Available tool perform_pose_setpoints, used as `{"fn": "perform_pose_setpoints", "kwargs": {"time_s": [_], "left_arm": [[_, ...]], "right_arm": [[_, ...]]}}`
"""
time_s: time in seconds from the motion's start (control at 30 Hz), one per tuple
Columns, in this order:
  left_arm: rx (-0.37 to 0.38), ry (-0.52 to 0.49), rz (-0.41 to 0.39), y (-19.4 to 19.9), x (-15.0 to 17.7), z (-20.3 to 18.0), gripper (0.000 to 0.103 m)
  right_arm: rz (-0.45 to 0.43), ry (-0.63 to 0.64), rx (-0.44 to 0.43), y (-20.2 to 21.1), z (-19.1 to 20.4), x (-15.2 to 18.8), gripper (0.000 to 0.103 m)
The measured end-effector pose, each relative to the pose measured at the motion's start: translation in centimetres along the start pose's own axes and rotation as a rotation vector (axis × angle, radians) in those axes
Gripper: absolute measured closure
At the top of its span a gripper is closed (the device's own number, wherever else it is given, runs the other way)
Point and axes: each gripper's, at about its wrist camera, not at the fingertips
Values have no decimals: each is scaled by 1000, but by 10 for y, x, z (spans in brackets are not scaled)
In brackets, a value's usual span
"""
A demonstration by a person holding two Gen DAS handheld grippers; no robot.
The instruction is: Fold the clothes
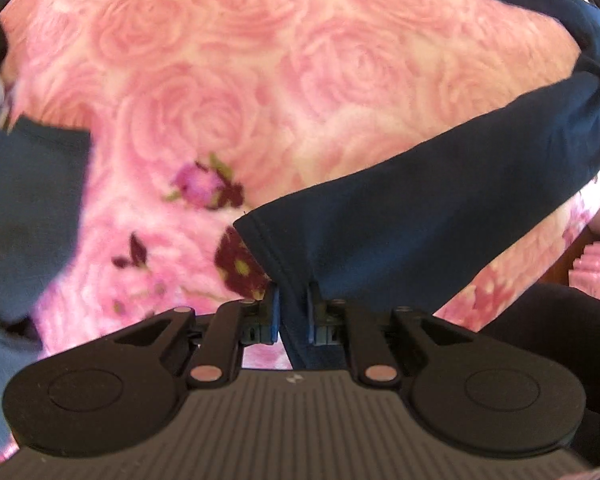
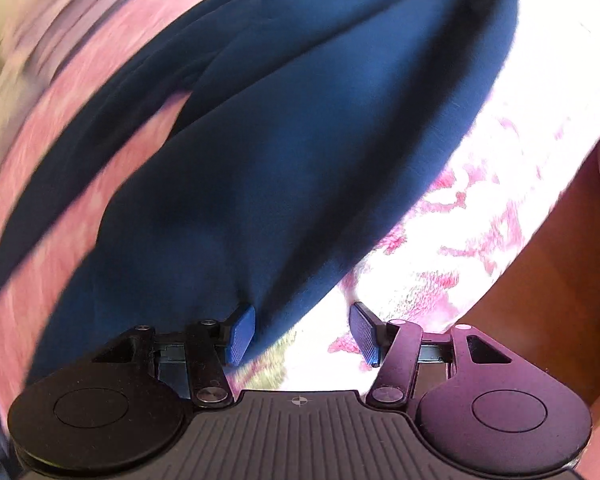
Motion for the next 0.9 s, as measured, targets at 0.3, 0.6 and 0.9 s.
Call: {"fn": "perform_pose_setpoints", "kwargs": {"time_s": [0.3, 0.6, 0.9], "left_arm": [[15, 92, -371, 90, -31, 33, 93], [100, 131, -141, 10, -27, 50, 92], [113, 117, -164, 7, -41, 65, 91]], "right_arm": [[-66, 5, 28, 28, 15, 3, 47], [-43, -50, -67, 13, 24, 22, 47], [-72, -191, -93, 2, 20, -8, 102]]}}
Point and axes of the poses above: each gripper's, at about its wrist camera, not at the fingertips, and y roughly against the way its jaws point, z to its left, x to its underside, and after that the axes turned 3 degrees about -x, right-handed
